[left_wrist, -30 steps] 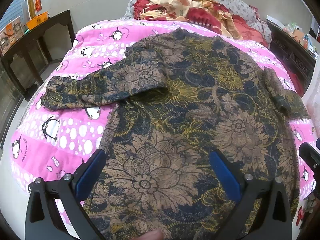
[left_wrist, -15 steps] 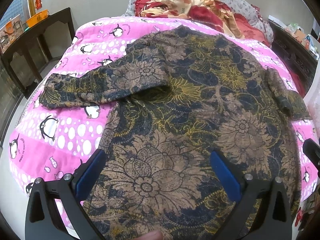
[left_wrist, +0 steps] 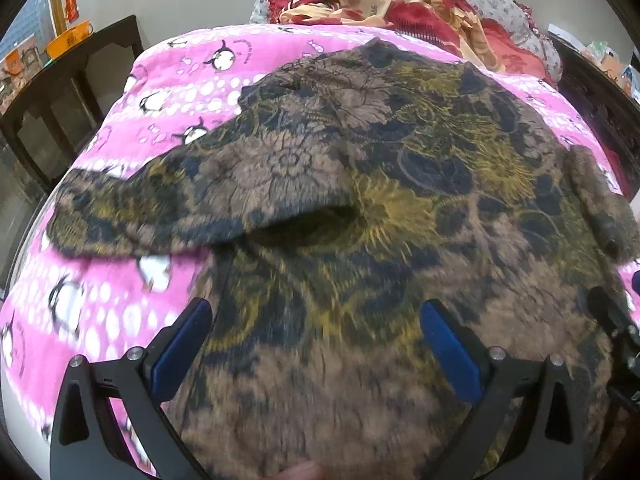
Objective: Fold small clothes
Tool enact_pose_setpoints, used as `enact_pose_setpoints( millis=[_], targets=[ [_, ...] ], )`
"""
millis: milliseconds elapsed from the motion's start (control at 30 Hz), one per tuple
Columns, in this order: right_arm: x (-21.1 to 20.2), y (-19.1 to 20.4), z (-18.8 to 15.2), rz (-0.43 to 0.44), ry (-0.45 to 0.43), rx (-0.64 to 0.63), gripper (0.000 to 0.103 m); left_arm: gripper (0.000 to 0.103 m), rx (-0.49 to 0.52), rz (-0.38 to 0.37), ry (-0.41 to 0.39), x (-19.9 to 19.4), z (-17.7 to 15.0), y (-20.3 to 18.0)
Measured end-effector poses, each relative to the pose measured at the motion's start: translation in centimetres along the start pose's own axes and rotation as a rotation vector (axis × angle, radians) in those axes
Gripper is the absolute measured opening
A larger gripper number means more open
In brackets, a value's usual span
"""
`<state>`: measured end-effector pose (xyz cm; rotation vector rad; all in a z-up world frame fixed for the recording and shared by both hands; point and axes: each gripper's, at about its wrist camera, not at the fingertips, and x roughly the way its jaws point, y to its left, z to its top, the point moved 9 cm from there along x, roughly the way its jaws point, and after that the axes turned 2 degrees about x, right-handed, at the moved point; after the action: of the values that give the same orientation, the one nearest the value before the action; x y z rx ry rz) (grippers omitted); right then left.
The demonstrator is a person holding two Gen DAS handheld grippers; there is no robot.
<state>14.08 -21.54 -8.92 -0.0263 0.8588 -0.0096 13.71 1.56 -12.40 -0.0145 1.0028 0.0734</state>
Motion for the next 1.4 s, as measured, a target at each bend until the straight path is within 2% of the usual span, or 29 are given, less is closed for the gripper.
enact_pose_setpoints(
  millis=[67, 133, 200, 333, 500, 633, 867, 933, 1400],
  targets=[
    [2.0, -0.3, -0.1, 0.009, 0.009, 0.01, 0.103, 0.103, 0.003, -0.002, -0.014, 1.3, 0.5, 0.1],
    [3.3, -0.7, -0.2, 0.002, 0.018, 0.009, 0.103, 0.103, 0.005, 0.011, 0.004, 2.8, 0.5, 0.3],
    [4.5, -0.9, -0.5, -0.005, 0.028, -0.007, 0.103, 0.103, -0.003, -0.012, 0.008, 3.8, 0.3, 0.5],
    [6.2, -1.4, -1.4, 0.044, 0.054, 0.025, 0.103, 0.103, -0.001, -0.014, -0.028, 3.7, 0.1, 0.6],
    [6.4, -1.4, -1.5, 0.054, 0.046, 0.025, 0.103, 0.103, -0.004, -0.016, -0.045, 3.6, -0.3, 0.6],
    [5.8, -1.5, -1.5, 0.108, 0.027, 0.054, 0.103, 0.103, 0.001, -0.009, -0.051, 3.6, -0.3, 0.4],
    [4.8, -2.6, -1.3, 0.266, -0.02, 0.165, 0.103, 0.103, -0.011, -0.027, -0.047, 3.7, -0.3, 0.5],
    [4.7, -2.6, -1.2, 0.281, -0.022, 0.179, 0.103, 0.103, -0.019, -0.035, -0.04, 3.6, -0.2, 0.7],
    [5.6, -1.6, -1.6, 0.149, 0.022, 0.079, 0.103, 0.103, -0.004, -0.022, -0.038, 3.8, -0.2, 0.5]
  ],
)
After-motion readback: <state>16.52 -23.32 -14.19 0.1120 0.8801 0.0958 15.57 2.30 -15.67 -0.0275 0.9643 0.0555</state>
